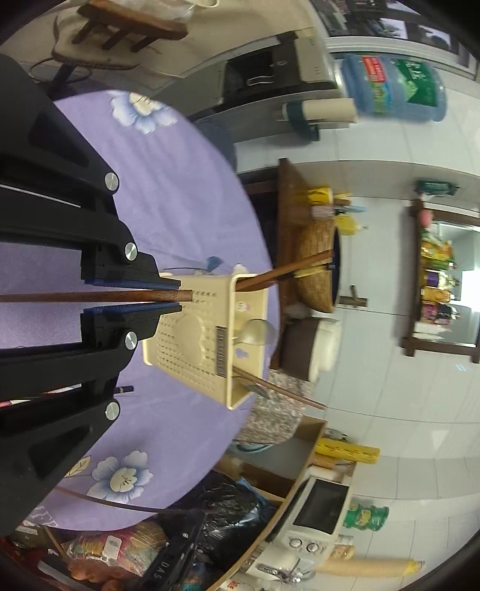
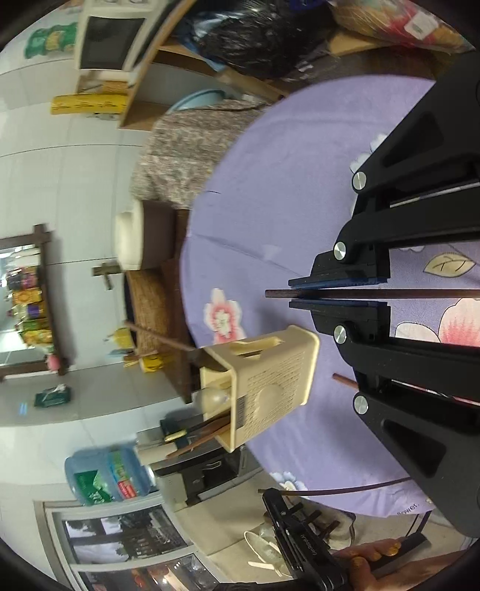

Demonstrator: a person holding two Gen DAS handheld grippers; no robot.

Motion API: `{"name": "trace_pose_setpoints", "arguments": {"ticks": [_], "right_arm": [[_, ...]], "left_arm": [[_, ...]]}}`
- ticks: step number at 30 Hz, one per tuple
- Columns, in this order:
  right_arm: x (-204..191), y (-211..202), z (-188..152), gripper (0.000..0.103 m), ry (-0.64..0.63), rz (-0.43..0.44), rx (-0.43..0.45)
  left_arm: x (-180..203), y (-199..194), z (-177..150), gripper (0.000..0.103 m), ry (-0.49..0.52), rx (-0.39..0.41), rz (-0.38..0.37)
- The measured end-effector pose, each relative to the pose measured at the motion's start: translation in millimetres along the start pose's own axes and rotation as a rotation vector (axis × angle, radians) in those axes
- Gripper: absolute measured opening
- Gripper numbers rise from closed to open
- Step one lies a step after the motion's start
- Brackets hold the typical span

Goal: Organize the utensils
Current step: 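Carry both chopsticks up and lower them into the cream holder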

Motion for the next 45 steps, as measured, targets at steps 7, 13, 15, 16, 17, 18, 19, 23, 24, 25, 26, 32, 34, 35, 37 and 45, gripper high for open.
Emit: {"name": "trace_pose_setpoints", "arguments": {"ticks": [7, 13, 15, 16, 17, 18, 19, 23, 24, 25, 26, 32, 34, 35, 37, 45], "right_arm": [[-11.4, -29.6, 15.5, 0.006, -0.059, -0.028, 0.053], [-12.6, -40.4, 24.0, 0.006, -0.067, -0.040, 0.077], [-12.8, -40.7, 27.7, 0.006, -0.072, -0.046, 0.078], [-13.7, -41.2, 30.5, 0.006, -0.077, -0.049, 0.081], [-14.5, -41.4, 33.3, 0.006, -0.081, -0.051, 0.083], [-15.4, -41.1, 36.0, 0.006, -0.082, -0.050, 0.083], [-16.4, -40.0, 38.3, 0.006, -0.083, -0.046, 0.081], [-19.0, -37.2, 53.4, 0.006, -0.079, -0.039, 0.081], [-20.6, -36.5, 60.4, 0.006, -0.078, -0.029, 0.080], [-22.8, -36.0, 66.8, 0.006, -0.077, -0.016, 0.079], [-25.1, -36.3, 75.4, 0.006, -0.072, 0.002, 0.080], [-51.0, -46.1, 144.1, 0.006, -0.051, 0.090, 0.127], [-63.6, -48.9, 167.9, 0.006, -0.055, 0.094, 0.162], [-70.3, -49.7, 179.1, 0.006, -0.059, 0.096, 0.174], [-81.3, -48.4, 199.6, 0.006, -0.055, 0.097, 0.191], [-101.6, -5.9, 223.9, 0.006, -0.033, 0.072, 0.219]], "left_arm": [[-12.2, -15.5, 10.6, 0.008, -0.003, 0.067, 0.022], [-22.9, -29.2, 16.7, 0.008, -0.012, 0.097, 0.021], [-26.1, -32.3, 21.6, 0.008, -0.017, 0.110, 0.026], [-27.3, -33.9, 24.1, 0.008, -0.019, 0.114, 0.025], [-27.8, -34.8, 26.7, 0.008, -0.022, 0.118, 0.024], [-28.2, -35.5, 29.5, 0.008, -0.024, 0.122, 0.023], [-28.6, -35.6, 32.2, 0.008, -0.024, 0.125, 0.023], [-31.8, -35.4, 45.8, 0.008, -0.044, 0.126, 0.005], [-32.1, -36.3, 53.1, 0.008, -0.048, 0.127, -0.004], [-31.6, -37.4, 57.6, 0.008, -0.051, 0.128, -0.012], [-31.6, -39.4, 66.3, 0.008, -0.057, 0.128, -0.028], [-29.1, -60.5, 129.3, 0.008, -0.103, 0.156, -0.150], [-27.3, -65.4, 151.6, 0.008, -0.116, 0.176, -0.159], [-26.1, -68.1, 163.6, 0.008, -0.117, 0.195, -0.152], [-22.3, -70.6, 183.4, 0.008, -0.116, 0.222, -0.143], [-2.2, -29.9, 201.4, 0.008, -0.111, 0.203, -0.097]]}}
Point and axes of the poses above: each gripper's, at about its wrist camera, not at the fingertips, and y roughly the way its jaws point, x to its right, z to its top, the point moved 5 cm from there along y, roughly the way its jaws point, and after that the axes turned 11 degrees about z, right-handed, at the moved point
